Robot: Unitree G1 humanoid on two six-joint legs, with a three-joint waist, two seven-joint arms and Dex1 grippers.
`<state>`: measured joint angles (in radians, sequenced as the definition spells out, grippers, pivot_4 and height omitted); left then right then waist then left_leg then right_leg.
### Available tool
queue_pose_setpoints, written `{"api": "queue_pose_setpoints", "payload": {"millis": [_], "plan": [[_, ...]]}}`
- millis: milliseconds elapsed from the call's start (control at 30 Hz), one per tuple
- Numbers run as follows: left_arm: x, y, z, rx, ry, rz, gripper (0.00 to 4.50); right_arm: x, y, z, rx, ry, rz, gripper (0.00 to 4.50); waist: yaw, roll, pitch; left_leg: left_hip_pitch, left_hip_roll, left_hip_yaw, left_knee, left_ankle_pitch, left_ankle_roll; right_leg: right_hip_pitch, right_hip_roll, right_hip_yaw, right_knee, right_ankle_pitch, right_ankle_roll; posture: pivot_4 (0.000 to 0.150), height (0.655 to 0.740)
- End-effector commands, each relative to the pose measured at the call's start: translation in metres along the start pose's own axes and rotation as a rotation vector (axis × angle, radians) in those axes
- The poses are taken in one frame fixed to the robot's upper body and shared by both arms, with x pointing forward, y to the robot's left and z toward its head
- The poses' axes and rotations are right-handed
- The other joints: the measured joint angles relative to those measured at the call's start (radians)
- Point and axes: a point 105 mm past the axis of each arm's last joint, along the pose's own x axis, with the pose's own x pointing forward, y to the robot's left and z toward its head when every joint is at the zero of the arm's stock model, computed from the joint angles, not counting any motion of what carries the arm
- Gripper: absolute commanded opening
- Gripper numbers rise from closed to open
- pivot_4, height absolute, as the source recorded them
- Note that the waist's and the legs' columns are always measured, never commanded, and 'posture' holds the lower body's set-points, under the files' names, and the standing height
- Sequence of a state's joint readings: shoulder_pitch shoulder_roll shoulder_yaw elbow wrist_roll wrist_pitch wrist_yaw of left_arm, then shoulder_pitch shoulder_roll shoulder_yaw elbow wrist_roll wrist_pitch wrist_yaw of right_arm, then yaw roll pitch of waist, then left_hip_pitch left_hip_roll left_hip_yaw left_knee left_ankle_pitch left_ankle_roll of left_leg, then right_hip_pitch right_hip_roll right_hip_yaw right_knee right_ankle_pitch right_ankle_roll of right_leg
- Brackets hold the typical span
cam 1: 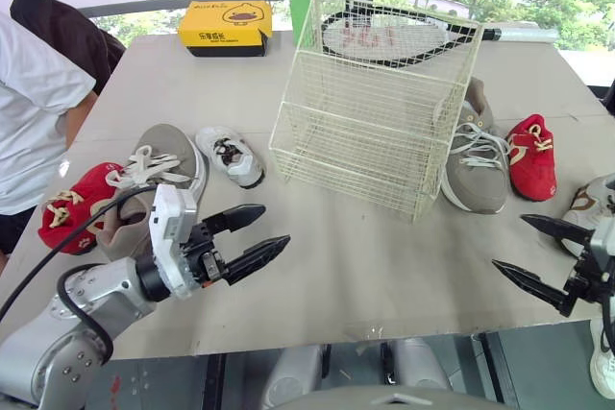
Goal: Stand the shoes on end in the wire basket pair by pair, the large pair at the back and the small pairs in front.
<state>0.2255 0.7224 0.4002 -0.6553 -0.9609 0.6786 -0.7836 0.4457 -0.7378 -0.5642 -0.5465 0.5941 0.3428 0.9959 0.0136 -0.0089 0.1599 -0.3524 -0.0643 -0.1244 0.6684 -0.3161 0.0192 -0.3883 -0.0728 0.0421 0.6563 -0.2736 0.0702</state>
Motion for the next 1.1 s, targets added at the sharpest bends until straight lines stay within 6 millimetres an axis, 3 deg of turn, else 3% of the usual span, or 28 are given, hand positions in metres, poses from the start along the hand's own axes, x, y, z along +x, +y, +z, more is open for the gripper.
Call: {"api": "queue_pose_setpoints", "payload": {"millis": [33, 500, 633, 767, 900, 1100], "plan": [[0.004, -0.008, 0.007, 0.025, -0.020, -0.041, 4.48, -0.001, 0.002, 0.007, -0.026, -0.025, -0.002, 4.50, 0.000, 0.000, 0.000, 0.000, 0.000, 0.000, 0.000, 0.000, 0.000, 0.000, 0.000, 0.000, 0.000, 0.000, 0.000, 0.150, 0.7400], [0.008, -0.011, 0.006, 0.029, -0.031, -0.067, 4.48, 0.003, 0.006, 0.019, -0.031, -0.062, -0.010, 4.50, 0.000, 0.001, 0.000, 0.000, 0.000, 0.000, 0.000, 0.000, 0.000, 0.000, 0.000, 0.000, 0.000, 0.000, 0.000, 0.150, 0.7400], [0.003, -0.007, 0.009, 0.046, -0.071, 0.017, 4.48, 0.019, 0.031, 0.051, -0.098, -0.222, 0.120, 4.50, -0.006, 0.002, 0.001, -0.001, 0.000, 0.000, 0.000, 0.000, 0.000, -0.001, 0.000, 0.000, 0.000, 0.000, 0.000, 0.150, 0.7400], [-0.019, 0.011, 0.030, 0.087, -0.262, 0.323, 4.48, 0.034, 0.046, 0.083, -0.137, -0.356, 0.259, 4.50, -0.012, 0.001, 0.001, -0.003, 0.000, 0.001, 0.000, 0.000, 0.000, -0.005, 0.000, 0.000, 0.001, 0.000, 0.000, 0.150, 0.7400], [-0.052, 0.007, 0.025, 0.057, -0.273, 0.546, 4.48, 0.050, 0.061, 0.115, -0.171, -0.483, 0.416, 4.50, -0.021, -0.002, 0.001, -0.007, 0.000, 0.000, 0.001, 0.000, 0.000, -0.007, 0.000, 0.001, 0.000, 0.000, 0.000, 0.150, 0.7400], [-0.105, 0.018, 0.027, 0.056, -0.241, 0.785, 4.48, 0.075, 0.068, 0.129, -0.205, -0.522, 0.601, 4.50, -0.010, -0.002, 0.002, -0.009, 0.000, -0.005, 0.001, 0.000, -0.001, -0.008, 0.000, -0.004, -0.001, 0.000, 0.000, 0.150, 0.7400]]}}
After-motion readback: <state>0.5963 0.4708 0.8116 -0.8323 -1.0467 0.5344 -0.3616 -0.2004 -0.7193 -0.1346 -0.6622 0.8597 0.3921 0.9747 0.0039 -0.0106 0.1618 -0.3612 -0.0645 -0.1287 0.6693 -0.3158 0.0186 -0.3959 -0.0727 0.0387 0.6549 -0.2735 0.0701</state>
